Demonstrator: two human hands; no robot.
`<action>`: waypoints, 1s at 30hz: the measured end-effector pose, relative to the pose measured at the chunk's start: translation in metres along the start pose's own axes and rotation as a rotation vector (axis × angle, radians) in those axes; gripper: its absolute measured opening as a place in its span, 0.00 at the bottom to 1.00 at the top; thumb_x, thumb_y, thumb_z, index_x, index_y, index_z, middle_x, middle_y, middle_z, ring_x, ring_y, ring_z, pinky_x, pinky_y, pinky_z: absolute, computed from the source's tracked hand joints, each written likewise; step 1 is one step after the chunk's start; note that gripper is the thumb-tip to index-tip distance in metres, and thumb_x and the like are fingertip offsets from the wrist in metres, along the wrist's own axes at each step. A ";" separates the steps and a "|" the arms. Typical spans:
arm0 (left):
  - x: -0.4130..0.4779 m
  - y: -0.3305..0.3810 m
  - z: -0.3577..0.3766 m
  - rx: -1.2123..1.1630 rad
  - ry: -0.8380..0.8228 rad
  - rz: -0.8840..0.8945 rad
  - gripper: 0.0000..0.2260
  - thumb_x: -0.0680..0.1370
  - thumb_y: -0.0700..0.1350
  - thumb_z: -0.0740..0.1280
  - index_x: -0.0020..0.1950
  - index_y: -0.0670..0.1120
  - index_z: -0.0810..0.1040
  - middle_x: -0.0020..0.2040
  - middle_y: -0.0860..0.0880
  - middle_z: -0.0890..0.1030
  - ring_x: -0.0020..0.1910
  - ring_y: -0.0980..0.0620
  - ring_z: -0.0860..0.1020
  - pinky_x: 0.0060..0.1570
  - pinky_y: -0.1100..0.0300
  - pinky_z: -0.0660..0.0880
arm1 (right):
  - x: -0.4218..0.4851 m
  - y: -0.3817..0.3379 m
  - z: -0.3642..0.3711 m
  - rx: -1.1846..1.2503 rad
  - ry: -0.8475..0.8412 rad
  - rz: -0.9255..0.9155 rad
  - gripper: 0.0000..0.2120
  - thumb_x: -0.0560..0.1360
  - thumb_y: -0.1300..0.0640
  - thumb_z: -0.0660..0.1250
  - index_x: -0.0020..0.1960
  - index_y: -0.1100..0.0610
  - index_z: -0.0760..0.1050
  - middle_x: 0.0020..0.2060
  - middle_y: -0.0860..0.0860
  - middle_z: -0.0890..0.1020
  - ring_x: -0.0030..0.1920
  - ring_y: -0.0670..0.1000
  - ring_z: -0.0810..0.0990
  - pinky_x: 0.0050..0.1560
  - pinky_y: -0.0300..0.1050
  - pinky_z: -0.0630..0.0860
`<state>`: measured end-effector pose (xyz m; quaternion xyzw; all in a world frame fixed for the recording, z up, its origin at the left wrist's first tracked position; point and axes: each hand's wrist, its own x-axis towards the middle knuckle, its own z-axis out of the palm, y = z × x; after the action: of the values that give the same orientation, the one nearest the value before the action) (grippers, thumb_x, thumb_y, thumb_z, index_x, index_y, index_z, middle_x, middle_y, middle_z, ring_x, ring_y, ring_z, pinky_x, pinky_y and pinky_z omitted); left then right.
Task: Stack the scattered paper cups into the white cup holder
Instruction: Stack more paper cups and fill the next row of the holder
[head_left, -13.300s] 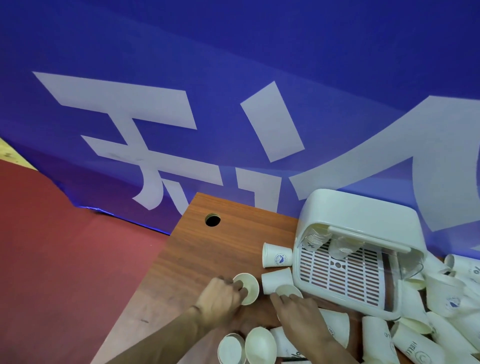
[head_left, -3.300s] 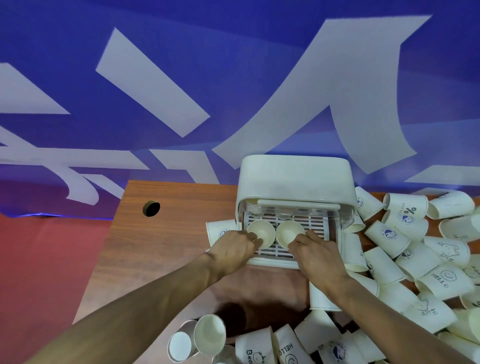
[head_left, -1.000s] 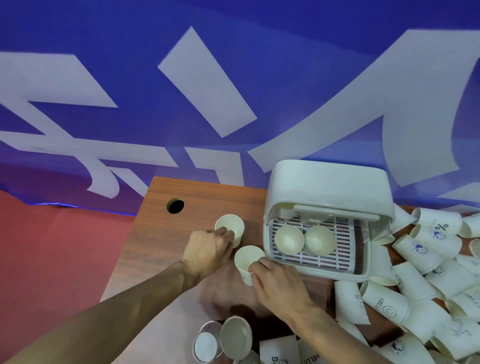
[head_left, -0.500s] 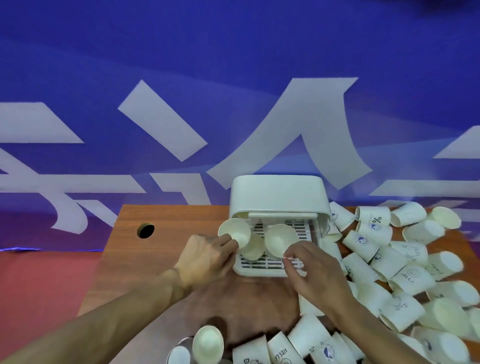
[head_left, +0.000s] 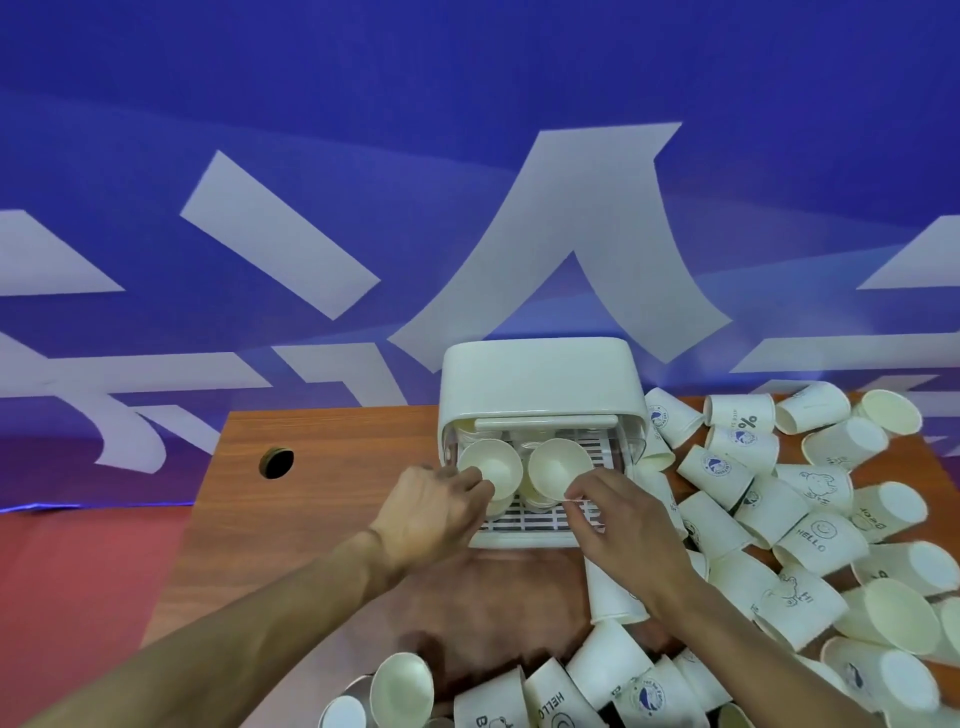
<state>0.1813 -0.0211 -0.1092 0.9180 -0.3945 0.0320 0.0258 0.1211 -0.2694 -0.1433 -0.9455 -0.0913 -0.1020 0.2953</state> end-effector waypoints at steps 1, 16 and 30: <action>0.000 0.000 0.002 -0.003 -0.010 -0.003 0.07 0.72 0.42 0.65 0.36 0.48 0.69 0.31 0.50 0.71 0.25 0.46 0.68 0.21 0.59 0.66 | 0.000 0.002 0.003 0.005 -0.010 0.003 0.03 0.74 0.59 0.70 0.47 0.52 0.78 0.43 0.44 0.79 0.43 0.45 0.78 0.35 0.45 0.78; 0.010 0.001 0.040 -0.017 -0.180 -0.009 0.05 0.74 0.46 0.67 0.39 0.47 0.75 0.33 0.50 0.76 0.29 0.46 0.75 0.21 0.58 0.70 | 0.008 0.014 0.024 0.033 -0.162 0.052 0.05 0.75 0.56 0.70 0.50 0.54 0.80 0.44 0.47 0.81 0.46 0.48 0.81 0.41 0.48 0.79; 0.015 -0.001 0.059 0.064 -0.425 -0.020 0.15 0.72 0.34 0.61 0.54 0.48 0.76 0.47 0.50 0.80 0.46 0.46 0.77 0.32 0.56 0.69 | 0.015 0.027 0.054 -0.124 -0.327 0.098 0.05 0.77 0.57 0.68 0.50 0.51 0.82 0.46 0.46 0.82 0.48 0.51 0.80 0.40 0.51 0.79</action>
<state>0.1945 -0.0361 -0.1672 0.9083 -0.3807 -0.1502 -0.0869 0.1497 -0.2582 -0.1978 -0.9692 -0.0856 0.0622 0.2224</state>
